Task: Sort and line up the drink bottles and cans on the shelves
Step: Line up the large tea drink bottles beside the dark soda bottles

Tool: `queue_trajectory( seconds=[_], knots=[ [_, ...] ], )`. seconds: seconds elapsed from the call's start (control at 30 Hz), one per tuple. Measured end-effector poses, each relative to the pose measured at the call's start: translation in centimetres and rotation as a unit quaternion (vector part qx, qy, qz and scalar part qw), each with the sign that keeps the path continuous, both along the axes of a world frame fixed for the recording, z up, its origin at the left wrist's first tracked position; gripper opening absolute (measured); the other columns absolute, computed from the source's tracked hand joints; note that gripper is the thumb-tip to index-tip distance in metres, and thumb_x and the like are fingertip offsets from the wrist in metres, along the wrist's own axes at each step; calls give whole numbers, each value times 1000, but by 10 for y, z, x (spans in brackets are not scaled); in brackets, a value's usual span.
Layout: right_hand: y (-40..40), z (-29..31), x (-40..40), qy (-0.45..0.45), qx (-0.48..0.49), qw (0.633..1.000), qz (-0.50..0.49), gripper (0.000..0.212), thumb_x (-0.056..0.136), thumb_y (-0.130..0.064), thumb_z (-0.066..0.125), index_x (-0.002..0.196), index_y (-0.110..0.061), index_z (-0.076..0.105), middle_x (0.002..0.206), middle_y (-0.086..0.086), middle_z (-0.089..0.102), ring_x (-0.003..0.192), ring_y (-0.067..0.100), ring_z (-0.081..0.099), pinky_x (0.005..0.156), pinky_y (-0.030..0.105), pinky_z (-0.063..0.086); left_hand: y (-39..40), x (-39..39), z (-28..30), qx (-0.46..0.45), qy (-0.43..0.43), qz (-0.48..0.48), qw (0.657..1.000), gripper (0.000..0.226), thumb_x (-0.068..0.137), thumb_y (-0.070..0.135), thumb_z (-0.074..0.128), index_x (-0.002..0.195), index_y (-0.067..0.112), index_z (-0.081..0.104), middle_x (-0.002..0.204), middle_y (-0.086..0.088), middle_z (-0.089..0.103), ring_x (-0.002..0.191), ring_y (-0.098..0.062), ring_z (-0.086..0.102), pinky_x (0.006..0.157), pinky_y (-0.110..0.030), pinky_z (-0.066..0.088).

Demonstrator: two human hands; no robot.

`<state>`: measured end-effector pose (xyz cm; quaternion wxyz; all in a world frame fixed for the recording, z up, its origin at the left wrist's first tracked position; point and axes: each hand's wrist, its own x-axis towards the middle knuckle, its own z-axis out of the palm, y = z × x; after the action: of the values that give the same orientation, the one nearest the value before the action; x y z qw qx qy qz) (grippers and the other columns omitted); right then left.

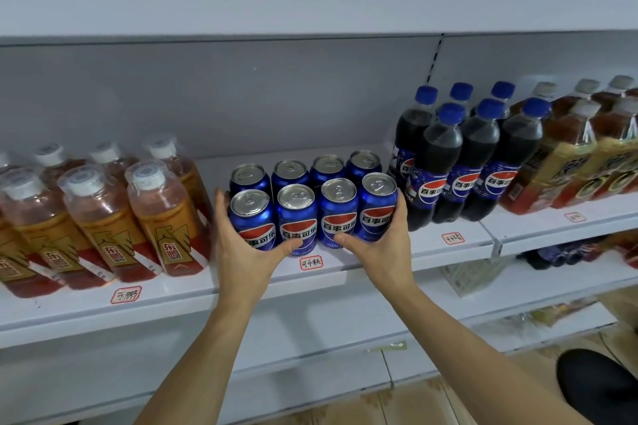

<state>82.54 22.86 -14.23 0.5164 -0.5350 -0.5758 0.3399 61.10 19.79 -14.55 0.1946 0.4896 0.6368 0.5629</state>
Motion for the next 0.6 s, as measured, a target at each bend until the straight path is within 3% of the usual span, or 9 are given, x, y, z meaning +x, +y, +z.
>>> queue_trajectory(
  seconds=[0.07,0.17,0.27,0.37,0.5,0.6],
  knots=[
    [-2,-1,2,9,-5,1000,-3,110,72,-27,92,158,-28,24,150,-13,48,136,2,49,111,34,46,-1,-1,1,6,-9,-8,1000,131,58,29,96,160,31,14,158,4,41,134,-1,41,104,-31,41],
    [-6,-4,7,27,-9,1000,-5,85,92,-20,75,159,-27,24,149,-16,48,135,-3,48,114,34,45,-2,-5,-1,14,-27,-19,999,125,61,42,89,160,34,14,158,7,40,138,-6,46,107,-35,45],
    [-4,-9,12,23,-15,1000,-10,66,102,-13,59,159,-27,28,151,-13,49,137,1,47,115,41,44,-2,-7,-4,21,-20,-17,999,103,82,54,78,159,35,14,159,2,40,140,-15,48,108,-39,48],
    [0,-11,13,11,-24,999,-23,62,103,-16,56,158,-27,30,151,-10,50,138,6,48,115,45,44,-2,-6,-5,27,-10,-17,999,93,84,54,66,159,30,17,157,1,43,137,-13,50,104,-30,47],
    [1,-12,13,2,-23,999,-24,61,103,-19,57,158,-28,31,150,-10,51,138,8,49,114,47,45,-2,-5,-5,24,-6,-14,1000,94,87,54,71,160,24,19,157,-1,43,137,-14,49,99,-18,44],
    [0,-9,14,-3,-24,1000,-18,62,103,-19,57,158,-26,30,150,-8,51,137,8,50,114,47,45,-2,-4,-3,15,-2,-8,1000,97,82,50,71,160,24,19,158,-1,42,139,-15,48,103,-26,45]
  ],
)
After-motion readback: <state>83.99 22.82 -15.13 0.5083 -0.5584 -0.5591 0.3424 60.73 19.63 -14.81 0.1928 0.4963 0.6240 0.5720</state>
